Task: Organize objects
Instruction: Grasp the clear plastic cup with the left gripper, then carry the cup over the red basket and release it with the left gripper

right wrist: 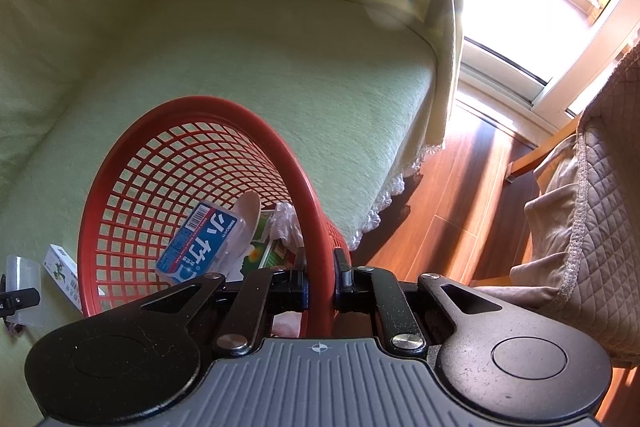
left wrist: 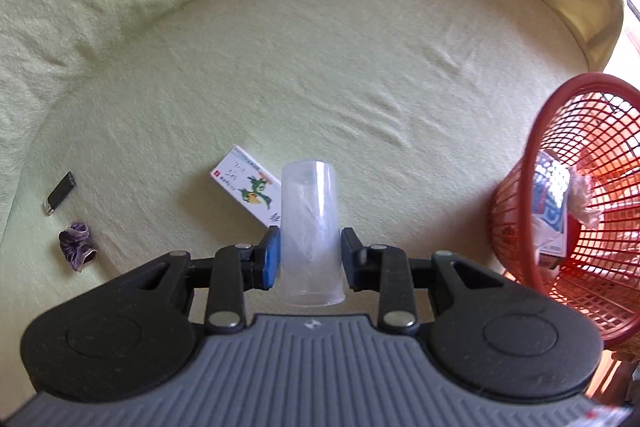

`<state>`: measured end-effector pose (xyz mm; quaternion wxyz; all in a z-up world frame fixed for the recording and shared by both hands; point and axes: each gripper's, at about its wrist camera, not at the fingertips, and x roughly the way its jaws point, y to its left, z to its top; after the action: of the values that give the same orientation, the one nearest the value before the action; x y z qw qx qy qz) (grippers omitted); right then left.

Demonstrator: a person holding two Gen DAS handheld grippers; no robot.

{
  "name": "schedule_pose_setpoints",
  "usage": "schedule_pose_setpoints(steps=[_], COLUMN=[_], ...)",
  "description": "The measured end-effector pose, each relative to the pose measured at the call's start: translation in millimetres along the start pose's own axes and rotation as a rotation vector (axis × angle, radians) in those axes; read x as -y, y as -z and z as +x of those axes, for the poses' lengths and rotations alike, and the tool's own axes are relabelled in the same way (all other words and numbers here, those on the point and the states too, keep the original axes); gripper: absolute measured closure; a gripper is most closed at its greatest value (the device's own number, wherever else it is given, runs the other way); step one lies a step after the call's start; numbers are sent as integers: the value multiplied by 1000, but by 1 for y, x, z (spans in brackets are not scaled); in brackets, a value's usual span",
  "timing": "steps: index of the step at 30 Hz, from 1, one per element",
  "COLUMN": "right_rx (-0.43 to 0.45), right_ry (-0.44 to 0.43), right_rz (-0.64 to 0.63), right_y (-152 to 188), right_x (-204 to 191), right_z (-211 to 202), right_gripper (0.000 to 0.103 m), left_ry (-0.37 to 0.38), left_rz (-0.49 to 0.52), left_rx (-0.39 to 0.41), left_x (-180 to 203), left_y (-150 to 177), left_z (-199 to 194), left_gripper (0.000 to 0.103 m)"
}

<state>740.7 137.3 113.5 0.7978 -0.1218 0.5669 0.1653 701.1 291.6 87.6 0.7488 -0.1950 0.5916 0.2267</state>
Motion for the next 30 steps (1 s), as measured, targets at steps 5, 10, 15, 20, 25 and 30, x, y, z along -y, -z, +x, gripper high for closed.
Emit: schedule_pose_setpoints(steps=[5, 10, 15, 20, 25, 30], right_rx=[5, 6, 5, 5, 5, 4], right_ry=[-2, -6, -10, -12, -14, -18], right_rz=[-7, -10, -1, 3, 7, 12], right_y=[0, -1, -1, 1, 1, 1], right_x=[-2, -1, 1, 1, 1, 0], right_z=[0, 0, 1, 2, 2, 3], right_gripper=[95, 95, 95, 95, 95, 95], left_ry=[68, 113, 148, 137, 163, 202], left_rz=[62, 114, 153, 190, 209, 213], left_rx=[25, 49, 61, 87, 95, 96], left_x=[37, 70, 98, 117, 129, 145], left_y=[-6, -11, -14, -17, -21, -24], left_z=[-19, -30, -34, -36, -41, -44], left_gripper=[76, 76, 76, 76, 76, 76])
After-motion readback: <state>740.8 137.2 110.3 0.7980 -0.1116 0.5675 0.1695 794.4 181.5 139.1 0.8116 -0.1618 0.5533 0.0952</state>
